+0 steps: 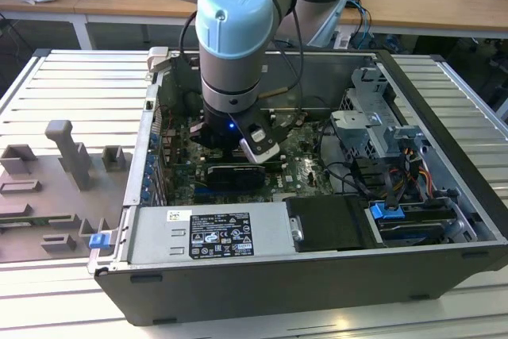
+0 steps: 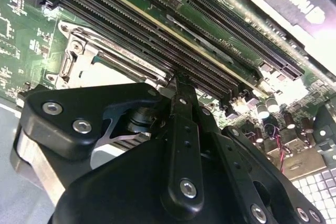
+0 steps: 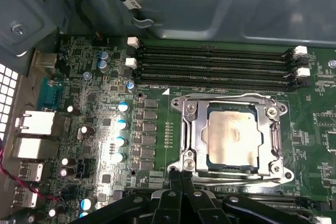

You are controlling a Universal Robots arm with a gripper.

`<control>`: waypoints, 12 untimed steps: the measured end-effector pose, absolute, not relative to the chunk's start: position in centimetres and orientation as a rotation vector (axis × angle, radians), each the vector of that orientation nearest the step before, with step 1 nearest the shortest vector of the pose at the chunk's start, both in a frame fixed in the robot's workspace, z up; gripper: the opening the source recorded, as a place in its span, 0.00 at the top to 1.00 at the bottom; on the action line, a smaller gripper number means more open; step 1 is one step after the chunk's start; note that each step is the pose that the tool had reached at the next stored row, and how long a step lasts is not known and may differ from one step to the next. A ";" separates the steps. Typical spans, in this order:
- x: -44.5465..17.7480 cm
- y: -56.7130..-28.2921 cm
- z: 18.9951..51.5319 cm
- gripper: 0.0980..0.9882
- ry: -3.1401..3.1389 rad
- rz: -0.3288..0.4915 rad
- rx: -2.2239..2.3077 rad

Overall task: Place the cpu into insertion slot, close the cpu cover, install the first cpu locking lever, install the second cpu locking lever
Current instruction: 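Install the second cpu locking lever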

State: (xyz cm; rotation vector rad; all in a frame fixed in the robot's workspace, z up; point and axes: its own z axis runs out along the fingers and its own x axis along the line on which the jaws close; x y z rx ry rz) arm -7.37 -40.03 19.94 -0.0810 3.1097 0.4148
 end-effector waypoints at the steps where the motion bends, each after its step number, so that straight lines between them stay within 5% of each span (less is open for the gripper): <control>1: -7.4 -40.0 19.9 0.99 3.109 0.420 -0.081; 12: -7.8 -39.7 19.5 0.99 3.106 0.440 -0.082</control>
